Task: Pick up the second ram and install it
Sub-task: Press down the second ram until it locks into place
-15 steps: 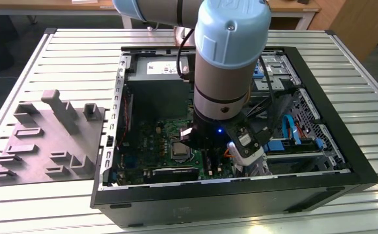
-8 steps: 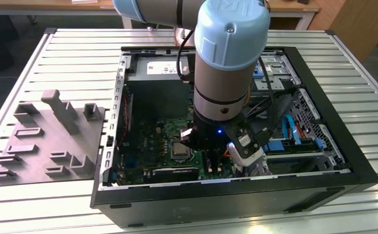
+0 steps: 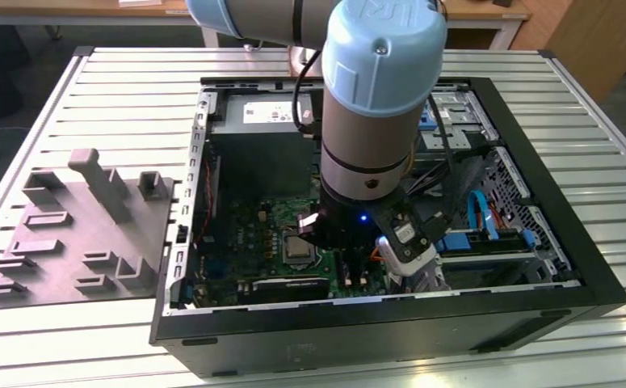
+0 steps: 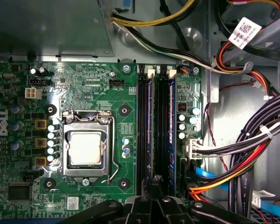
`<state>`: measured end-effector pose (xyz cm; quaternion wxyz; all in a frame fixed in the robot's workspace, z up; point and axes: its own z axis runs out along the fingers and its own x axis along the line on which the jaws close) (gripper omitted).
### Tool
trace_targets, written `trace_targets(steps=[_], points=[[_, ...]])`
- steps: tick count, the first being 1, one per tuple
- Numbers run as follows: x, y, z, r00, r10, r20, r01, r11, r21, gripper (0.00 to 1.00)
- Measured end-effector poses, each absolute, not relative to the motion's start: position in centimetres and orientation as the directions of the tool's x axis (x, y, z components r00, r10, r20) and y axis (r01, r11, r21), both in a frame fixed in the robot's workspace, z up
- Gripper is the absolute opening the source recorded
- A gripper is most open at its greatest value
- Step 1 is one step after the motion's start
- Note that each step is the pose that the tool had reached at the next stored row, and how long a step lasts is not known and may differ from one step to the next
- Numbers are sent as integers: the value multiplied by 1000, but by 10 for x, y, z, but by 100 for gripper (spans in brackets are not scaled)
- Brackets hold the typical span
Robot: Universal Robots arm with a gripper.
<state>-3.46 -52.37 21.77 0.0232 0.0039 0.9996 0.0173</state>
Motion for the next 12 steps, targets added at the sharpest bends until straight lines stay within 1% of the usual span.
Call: trace_targets(steps=[8, 12], points=[[-35, -524, 242, -999, 9, -46, 7, 999, 34, 11], [-35, -524, 246, -999, 9, -46, 7, 999, 34, 11]])
